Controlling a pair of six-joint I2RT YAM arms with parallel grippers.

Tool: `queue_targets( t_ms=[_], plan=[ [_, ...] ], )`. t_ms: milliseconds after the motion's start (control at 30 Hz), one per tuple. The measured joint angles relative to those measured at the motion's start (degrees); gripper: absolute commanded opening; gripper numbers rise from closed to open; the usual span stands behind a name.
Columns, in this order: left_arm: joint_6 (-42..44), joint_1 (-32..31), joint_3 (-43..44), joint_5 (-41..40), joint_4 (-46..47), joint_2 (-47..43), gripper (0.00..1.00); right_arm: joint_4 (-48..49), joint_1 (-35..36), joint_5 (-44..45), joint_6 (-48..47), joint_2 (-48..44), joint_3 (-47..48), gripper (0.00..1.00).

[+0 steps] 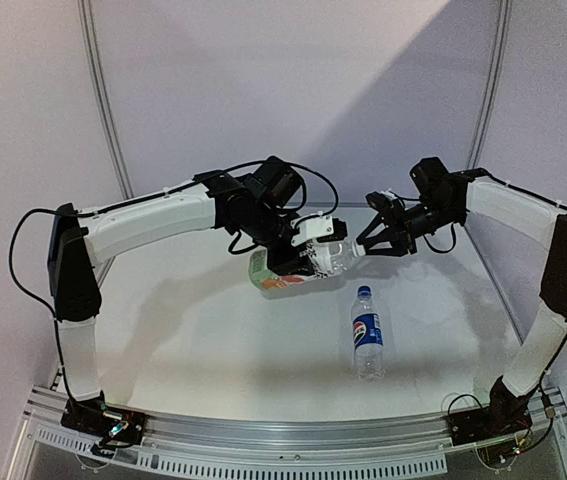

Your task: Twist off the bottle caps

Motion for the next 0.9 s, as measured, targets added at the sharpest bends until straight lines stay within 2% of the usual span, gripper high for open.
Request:
queue_targets(
  t_ms=[100, 400, 533, 633, 700, 800, 900],
  plan=[
    [0.0, 0.0, 0.1, 0.1, 0.0, 0.0, 0.00, -0.4, 0.0, -0.2, -1.5, 0.0, 0.0, 0.36],
    [0.1, 0.0, 0.2, 0.2, 0.0, 0.0, 0.00, -1.8, 0.2, 0.0, -4.1, 0.0, 0.7, 0.04],
    [-0.1, 0.0, 0.6, 0.2, 0.9, 0.0, 0.00, -6.4, 0.5, 3.7, -10.3, 0.2, 5.3, 0.00],
    [0.0, 0.1, 1.3, 0.4, 1.5, 0.0, 0.00, -11.5, 2.5, 11.5, -23.1, 0.0, 11.2, 0.00],
    [0.5, 0.3, 1.4, 0.6, 1.2, 0.0, 0.00, -11.0, 4.6, 17.7, -34.3, -1.9, 11.0, 0.00],
    [1.8, 0.0, 1.4, 1.7, -0.9, 0.1, 0.00, -2.8, 8.1, 25.9, -51.8, -9.8, 1.3, 0.00],
    [2.1, -0.9, 1.4, 2.4, -1.2, 0.2, 0.00, 11.6, 10.0, 31.5, -69.2, -21.0, -13.2, 0.00]
  ],
)
